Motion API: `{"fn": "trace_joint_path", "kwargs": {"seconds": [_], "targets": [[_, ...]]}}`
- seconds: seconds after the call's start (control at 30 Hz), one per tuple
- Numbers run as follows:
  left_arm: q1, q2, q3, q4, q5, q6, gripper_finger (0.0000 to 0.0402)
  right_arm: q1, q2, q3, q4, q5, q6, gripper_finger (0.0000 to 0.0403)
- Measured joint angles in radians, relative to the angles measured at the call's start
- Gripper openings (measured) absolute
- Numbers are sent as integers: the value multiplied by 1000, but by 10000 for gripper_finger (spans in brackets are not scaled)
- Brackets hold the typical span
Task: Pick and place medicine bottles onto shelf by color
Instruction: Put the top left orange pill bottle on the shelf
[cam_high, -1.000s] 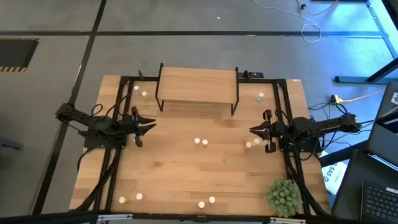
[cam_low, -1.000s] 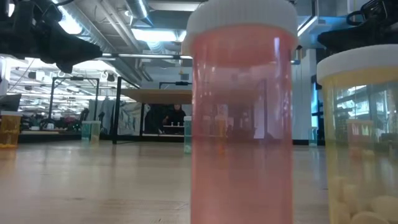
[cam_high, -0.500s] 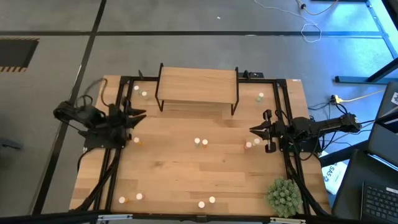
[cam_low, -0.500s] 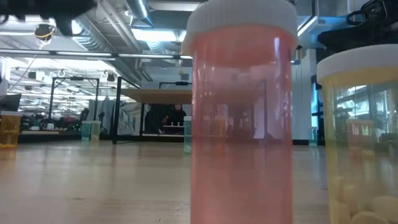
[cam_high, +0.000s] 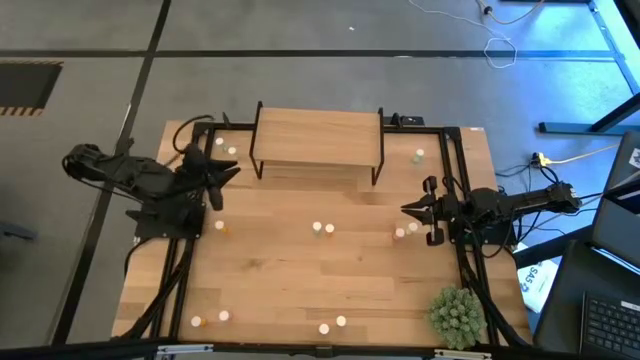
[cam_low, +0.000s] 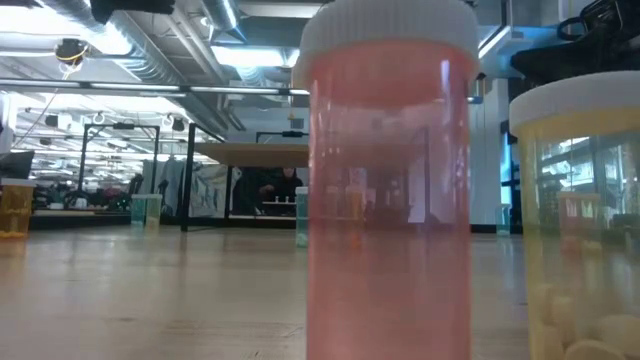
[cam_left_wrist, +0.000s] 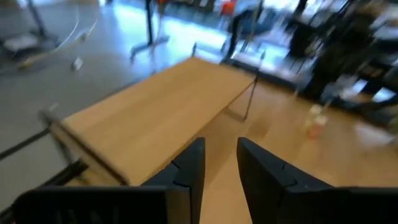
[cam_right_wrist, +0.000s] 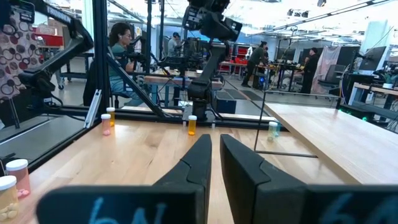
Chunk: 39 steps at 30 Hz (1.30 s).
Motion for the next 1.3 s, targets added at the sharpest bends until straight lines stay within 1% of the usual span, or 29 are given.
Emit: {"fn": "trace_joint_path", "kwargs": {"seconds": [0.07, 0.1, 0.17, 0.23, 0.33, 0.5, 0.57, 0.63, 0.7, 0.8, 0.87, 0.97, 1.13, 1.2, 1.3], "targets": [[11, 60, 79, -120, 29, -82, 87, 0, 0, 0, 5, 0, 0, 39], [17, 90, 119, -183, 68, -122, 87, 0, 0, 0, 7, 0, -2, 39], [31, 141, 187, -313, 170, -206, 87, 0, 0, 0, 8, 0, -8, 39], [39, 190, 229, -418, 274, -308, 87, 0, 0, 0, 8, 0, -26, 39], [40, 237, 234, -531, 426, -420, 87, 0, 0, 0, 8, 0, -39, 39], [40, 309, 234, -617, 726, -535, 87, 0, 0, 0, 8, 0, -37, 39], [40, 323, 234, -650, 817, -597, 87, 0, 0, 0, 8, 0, -28, 39], [36, 330, 234, -673, 871, -606, 87, 0, 0, 0, 8, -1, -34, 39], [23, 337, 234, -687, 885, -604, 87, 0, 0, 1, 8, 0, -61, 39], [4, 338, 234, -690, 876, -548, 87, 0, 5, 31, -40, 20, -75, 39], [-12, 338, 234, -690, 863, -515, 87, 0, 13, 70, -115, 41, -70, 39], [-29, 338, 233, -690, 860, -477, 87, 0, 42, 146, -222, 44, -66, 39], [-75, 337, 187, -671, 812, -409, 87, 0, 118, 265, -373, 71, -34, 39], [-90, 337, 159, -667, 812, -405, 87, 0, 149, 306, -401, 86, -14, 39], [-110, 336, 117, -658, 811, -444, 87, 0, 196, 344, -412, 87, 4, 39]]}}
